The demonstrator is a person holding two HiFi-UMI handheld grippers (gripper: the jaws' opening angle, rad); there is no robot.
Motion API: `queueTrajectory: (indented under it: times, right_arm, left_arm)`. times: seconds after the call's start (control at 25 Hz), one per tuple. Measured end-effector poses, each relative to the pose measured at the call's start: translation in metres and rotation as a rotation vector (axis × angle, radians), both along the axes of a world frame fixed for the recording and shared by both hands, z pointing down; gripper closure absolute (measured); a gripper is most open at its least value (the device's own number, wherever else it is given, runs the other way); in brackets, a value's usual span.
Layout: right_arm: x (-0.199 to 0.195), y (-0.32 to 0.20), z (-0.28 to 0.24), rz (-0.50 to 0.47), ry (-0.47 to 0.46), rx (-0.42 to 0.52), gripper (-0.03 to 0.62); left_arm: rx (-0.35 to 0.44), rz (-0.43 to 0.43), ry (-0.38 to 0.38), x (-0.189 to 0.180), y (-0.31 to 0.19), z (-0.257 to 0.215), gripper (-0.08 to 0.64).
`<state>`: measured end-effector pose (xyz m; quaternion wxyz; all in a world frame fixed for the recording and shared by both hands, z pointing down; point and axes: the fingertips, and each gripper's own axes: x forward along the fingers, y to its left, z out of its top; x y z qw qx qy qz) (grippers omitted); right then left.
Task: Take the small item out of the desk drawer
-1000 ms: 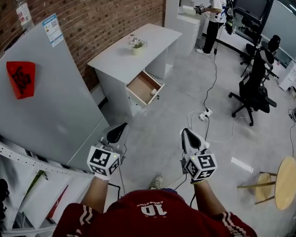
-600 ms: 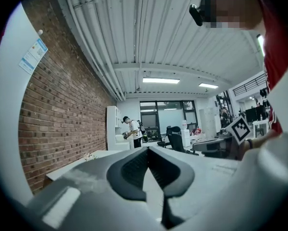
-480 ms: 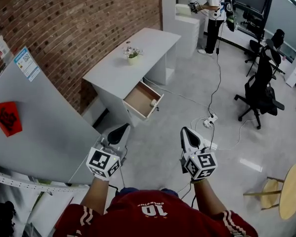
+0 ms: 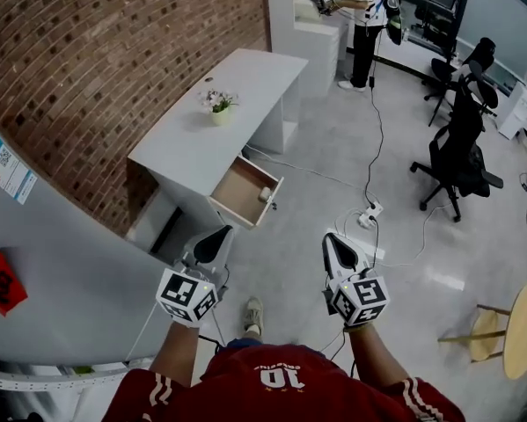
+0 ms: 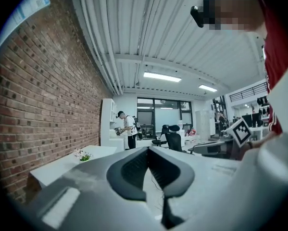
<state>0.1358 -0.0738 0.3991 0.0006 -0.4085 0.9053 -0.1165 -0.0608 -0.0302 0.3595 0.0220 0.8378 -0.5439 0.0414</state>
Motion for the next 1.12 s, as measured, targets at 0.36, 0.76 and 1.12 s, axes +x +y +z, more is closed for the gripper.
queueTrajectory:
  times: [0.36, 0.76, 1.12]
  right_arm:
    - [-0.074, -0.074, -0.027, 0.057, 0.047, 0.061, 0.601]
    - [-0.122, -0.130, -0.039, 0.146, 0.077, 0.088, 0.601]
    - [-0.138, -0.153, -0.033, 0.180, 0.094, 0.099, 0.601]
  left_arm:
    - [0.034, 0.073, 0.041, -0.071, -0.089, -0.008, 0.557]
    - [0.042, 0.185, 0.056, -0.112, -0.166, -0.003, 0.557]
    - [0.003, 0.244, 0.076, -0.122, -0.199, 0.021, 0.557]
